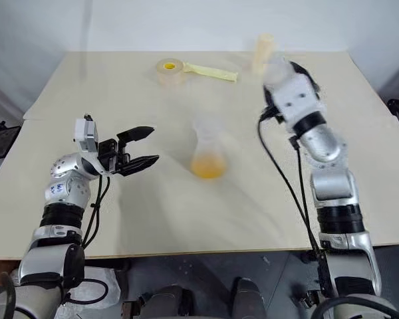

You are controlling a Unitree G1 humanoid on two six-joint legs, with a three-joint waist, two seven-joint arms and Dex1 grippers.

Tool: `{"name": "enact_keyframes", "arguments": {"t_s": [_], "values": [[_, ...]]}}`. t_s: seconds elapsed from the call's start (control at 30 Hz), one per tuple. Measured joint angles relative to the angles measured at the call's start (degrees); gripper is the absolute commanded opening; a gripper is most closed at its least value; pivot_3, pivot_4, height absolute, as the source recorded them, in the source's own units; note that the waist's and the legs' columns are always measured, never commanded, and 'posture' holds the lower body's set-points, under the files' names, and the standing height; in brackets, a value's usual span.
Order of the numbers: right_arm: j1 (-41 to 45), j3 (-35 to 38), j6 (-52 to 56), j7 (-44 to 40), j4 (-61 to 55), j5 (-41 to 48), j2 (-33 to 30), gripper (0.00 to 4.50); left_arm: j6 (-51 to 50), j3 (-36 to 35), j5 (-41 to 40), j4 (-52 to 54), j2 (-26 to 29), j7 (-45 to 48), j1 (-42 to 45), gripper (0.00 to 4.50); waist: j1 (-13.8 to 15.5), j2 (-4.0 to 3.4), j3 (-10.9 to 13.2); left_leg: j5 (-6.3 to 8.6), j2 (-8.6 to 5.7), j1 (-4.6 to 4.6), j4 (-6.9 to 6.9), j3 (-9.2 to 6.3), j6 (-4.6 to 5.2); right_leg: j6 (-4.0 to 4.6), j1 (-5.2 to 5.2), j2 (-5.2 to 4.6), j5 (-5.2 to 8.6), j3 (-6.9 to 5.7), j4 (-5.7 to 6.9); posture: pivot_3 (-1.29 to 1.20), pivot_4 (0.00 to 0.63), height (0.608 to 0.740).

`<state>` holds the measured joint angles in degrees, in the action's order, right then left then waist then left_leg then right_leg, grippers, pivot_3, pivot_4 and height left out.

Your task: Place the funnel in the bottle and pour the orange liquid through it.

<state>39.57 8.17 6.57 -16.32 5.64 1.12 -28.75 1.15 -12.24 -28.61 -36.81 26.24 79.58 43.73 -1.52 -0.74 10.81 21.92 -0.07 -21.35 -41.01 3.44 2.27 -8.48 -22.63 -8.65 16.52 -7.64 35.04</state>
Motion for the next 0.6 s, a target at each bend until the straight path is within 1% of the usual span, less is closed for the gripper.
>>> {"name": "enact_keyframes", "arguments": {"t_s": [0.07, 0.2, 0.37, 0.43, 0.47, 0.53, 0.6], "values": [[-1.0, 3.6, 4.2, 0.1, -0.8, 4.5, 1.0, 2.77, -0.8, 0.4, 0.2, 0.0, 0.0, -0.3, 0.1, 4.50, -0.1, 0.00, 0.0, 0.00, -0.07, 0.01, 0.04, 0.03, 0.00, 0.00, -0.03, 0.02, 0.00, -0.01, -0.02, 0.00, 0.150, 0.740], [-3.3, 9.8, 8.6, 0.9, -0.7, 10.5, 2.2, 2.77, -2.0, 0.8, 0.6, 0.0, 0.2, -1.9, 0.9, 4.50, -0.1, 0.00, 0.0, 0.00, -0.09, 0.03, 0.04, 0.07, 0.00, 0.00, -0.03, 0.02, 0.00, 0.02, -0.01, 0.00, 0.150, 0.740], [-5.7, 11.2, 9.4, 0.8, -0.3, 13.7, 3.2, 2.77, -3.8, 0.9, 1.2, 0.0, 0.3, -5.0, 0.9, 4.50, -0.1, 0.00, 0.0, 0.00, -0.09, 0.06, 0.06, 0.11, -0.01, 0.00, -0.04, 0.02, 0.00, 0.03, -0.01, 0.00, 0.150, 0.740], [-6.7, 11.2, 9.3, 0.8, -0.3, 14.3, 3.8, 3.52, -4.3, 1.3, 2.1, 0.1, 0.7, -6.5, 0.9, 4.50, -0.1, 0.00, 0.0, 0.00, -0.10, 0.06, 0.06, 0.12, -0.01, 0.00, -0.04, 0.02, 0.00, 0.03, 0.00, 0.00, 0.150, 0.740], [-7.2, 11.2, 8.7, 0.8, -0.5, 14.4, 4.1, 3.78, -4.3, 1.4, 2.3, 0.2, 0.8, -7.1, 0.9, 4.50, -0.1, 0.00, 0.0, 0.00, -0.10, 0.06, 0.06, 0.11, -0.01, 0.00, -0.04, 0.02, 0.00, 0.04, 0.00, 0.00, 0.150, 0.740], [-8.1, 11.1, 8.4, 0.7, -0.9, 14.8, 4.3, 4.46, -4.5, 1.5, 2.7, 0.5, 0.9, -8.2, 0.9, 4.50, 0.0, 0.00, 0.0, 0.00, -0.11, 0.06, 0.05, 0.11, -0.01, 0.00, -0.04, 0.01, 0.00, 0.05, 0.00, 0.00, 0.150, 0.740], [-8.9, 11.0, 8.3, 0.6, -1.1, 14.9, 4.5, 4.49, -5.2, 1.6, 2.8, 0.9, 1.0, -8.9, 0.9, 4.50, 0.0, 0.00, 0.0, 0.00, -0.11, 0.06, 0.05, 0.11, -0.01, 0.00, -0.04, 0.01, 0.00, 0.05, 0.00, 0.00, 0.150, 0.740]]}}
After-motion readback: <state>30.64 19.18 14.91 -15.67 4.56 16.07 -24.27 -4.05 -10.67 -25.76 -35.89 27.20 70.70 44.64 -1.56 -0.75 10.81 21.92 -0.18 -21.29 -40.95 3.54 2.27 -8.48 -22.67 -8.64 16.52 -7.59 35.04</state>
